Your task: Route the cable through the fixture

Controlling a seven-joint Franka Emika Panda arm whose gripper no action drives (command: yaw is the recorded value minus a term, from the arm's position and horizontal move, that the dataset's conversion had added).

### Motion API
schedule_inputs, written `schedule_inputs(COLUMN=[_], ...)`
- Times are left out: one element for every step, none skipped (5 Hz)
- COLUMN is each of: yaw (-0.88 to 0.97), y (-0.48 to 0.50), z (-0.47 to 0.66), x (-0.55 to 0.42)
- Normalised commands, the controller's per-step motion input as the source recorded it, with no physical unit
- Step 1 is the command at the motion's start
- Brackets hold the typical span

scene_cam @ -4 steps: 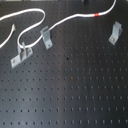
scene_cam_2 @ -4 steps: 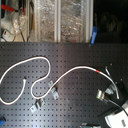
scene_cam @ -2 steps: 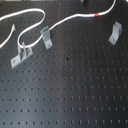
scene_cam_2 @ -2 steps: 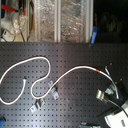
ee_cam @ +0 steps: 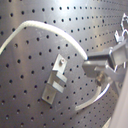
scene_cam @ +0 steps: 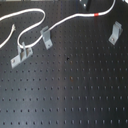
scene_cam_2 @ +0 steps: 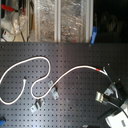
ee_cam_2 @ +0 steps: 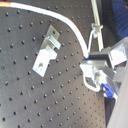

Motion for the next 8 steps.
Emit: schedule_inputs(yaw=[-0.20,-0.16,0.00,-0.22,-0.34,-0.15,0.00,0.51], y=[-0.387,-0.486,0.000,-0.248,-0.244,-0.062,-0.044,0.120], z=[-0.08,-0.07,0.01,0.16,0.16,0.00,0.01,0.00], x=[0.169,0.071,0.000,-0.340,-0.308,-0.170,-0.173,-0.263])
